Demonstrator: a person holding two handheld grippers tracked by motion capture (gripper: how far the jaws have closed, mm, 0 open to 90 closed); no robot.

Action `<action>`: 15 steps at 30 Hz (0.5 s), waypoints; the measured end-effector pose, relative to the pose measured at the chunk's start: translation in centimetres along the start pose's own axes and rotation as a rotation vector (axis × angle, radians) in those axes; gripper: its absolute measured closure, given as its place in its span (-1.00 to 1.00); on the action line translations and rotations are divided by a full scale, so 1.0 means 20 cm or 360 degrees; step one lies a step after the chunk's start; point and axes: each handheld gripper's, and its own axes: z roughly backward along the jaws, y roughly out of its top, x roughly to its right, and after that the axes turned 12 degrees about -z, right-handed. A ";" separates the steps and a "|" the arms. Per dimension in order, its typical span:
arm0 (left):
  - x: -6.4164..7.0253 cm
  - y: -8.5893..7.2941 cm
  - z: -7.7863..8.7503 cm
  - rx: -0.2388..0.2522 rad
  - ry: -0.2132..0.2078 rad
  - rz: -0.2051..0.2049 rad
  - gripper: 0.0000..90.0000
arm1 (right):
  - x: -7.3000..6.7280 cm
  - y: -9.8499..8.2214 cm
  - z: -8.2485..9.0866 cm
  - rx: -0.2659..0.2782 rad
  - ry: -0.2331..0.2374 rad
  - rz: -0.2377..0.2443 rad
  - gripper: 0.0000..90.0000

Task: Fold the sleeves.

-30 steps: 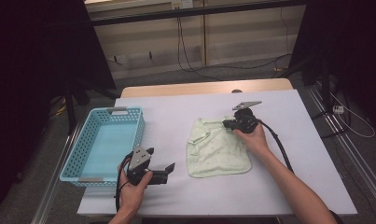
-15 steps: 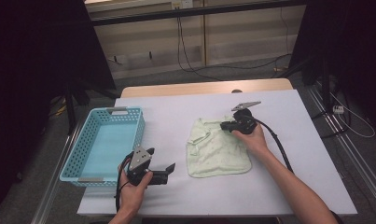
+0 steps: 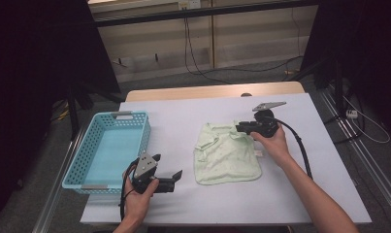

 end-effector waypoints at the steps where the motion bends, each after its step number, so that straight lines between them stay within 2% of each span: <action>1: 0.00 0.00 0.00 -0.0001 0.0001 -0.0001 -0.89 | 0.00 -0.01 0.02 0.0015 -0.0009 0.0011 0.64; 6: 0.00 0.00 -0.01 -0.0009 0.0004 -0.0002 -0.89 | 0.03 -0.08 0.08 -0.0051 -0.0056 0.0038 0.65; 8: 0.00 0.00 -0.01 -0.0014 0.0007 -0.0004 -0.89 | 0.03 -0.09 0.10 -0.0052 -0.0054 0.0038 0.74; 12: 0.00 0.00 -0.01 -0.0013 0.0008 -0.0004 -0.89 | 0.02 -0.12 0.08 -0.0109 -0.0021 0.0067 0.81; 15: 0.00 0.00 -0.01 -0.0006 0.0005 -0.0004 -0.89 | 0.00 -0.14 0.06 -0.0169 -0.0035 0.0102 0.80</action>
